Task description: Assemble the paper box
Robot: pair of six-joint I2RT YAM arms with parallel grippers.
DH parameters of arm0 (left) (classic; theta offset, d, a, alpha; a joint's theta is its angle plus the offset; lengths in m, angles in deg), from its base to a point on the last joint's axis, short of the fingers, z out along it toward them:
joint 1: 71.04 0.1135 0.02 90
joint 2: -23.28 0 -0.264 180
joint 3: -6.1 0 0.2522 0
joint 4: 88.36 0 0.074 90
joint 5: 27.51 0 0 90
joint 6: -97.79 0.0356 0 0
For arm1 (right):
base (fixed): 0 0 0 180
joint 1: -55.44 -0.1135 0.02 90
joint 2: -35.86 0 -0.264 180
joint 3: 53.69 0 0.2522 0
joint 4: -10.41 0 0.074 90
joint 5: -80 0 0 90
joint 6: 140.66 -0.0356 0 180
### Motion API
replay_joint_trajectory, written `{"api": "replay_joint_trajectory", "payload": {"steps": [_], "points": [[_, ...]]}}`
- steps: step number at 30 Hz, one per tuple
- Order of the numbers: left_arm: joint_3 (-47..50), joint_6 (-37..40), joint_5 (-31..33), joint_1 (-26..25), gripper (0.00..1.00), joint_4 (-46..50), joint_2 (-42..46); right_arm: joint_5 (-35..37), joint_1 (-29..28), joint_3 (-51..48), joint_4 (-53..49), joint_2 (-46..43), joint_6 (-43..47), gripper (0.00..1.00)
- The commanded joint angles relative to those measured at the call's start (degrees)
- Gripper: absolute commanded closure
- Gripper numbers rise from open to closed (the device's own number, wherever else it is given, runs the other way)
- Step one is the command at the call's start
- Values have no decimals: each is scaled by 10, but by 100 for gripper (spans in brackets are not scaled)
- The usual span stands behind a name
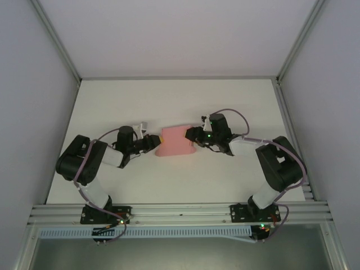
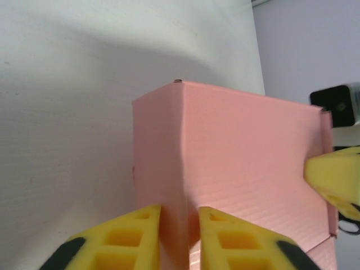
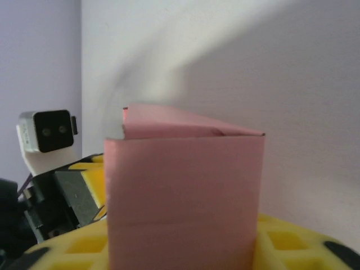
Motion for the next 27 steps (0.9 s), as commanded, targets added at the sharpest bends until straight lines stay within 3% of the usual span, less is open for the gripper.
{"api": "replay_joint_trajectory", "payload": {"steps": [1, 3, 6, 9, 12, 15, 20, 22, 27], "points": [[-21, 34, -18, 2, 67, 7, 39, -11, 2, -2, 15, -21, -5, 65], [-34, 60, -12, 2, 52, 41, 63, -5, 2, 1, -2, -34, 3, 66], [-70, 132, 27, 2, 0, 147, 107, 9, 5, 5, -32, -60, 7, 66], [-110, 218, 103, -2, 0, 235, 155, 36, 14, 17, -96, -85, 7, 63], [-149, 330, 138, -22, 0, 283, 200, 50, 28, 24, -139, -112, -4, 64], [-180, 478, 173, -77, 0, 343, 231, 37, 51, 36, -185, -132, -38, 64], [-216, 695, 315, -222, 0, 453, 238, -7, 102, 75, -307, -151, -46, 63], [-209, 743, 362, -264, 0, 455, 236, -36, 120, 91, -349, -154, -46, 63], [-195, 782, 406, -312, 0, 417, 224, -102, 153, 114, -427, -170, -63, 65]]}}
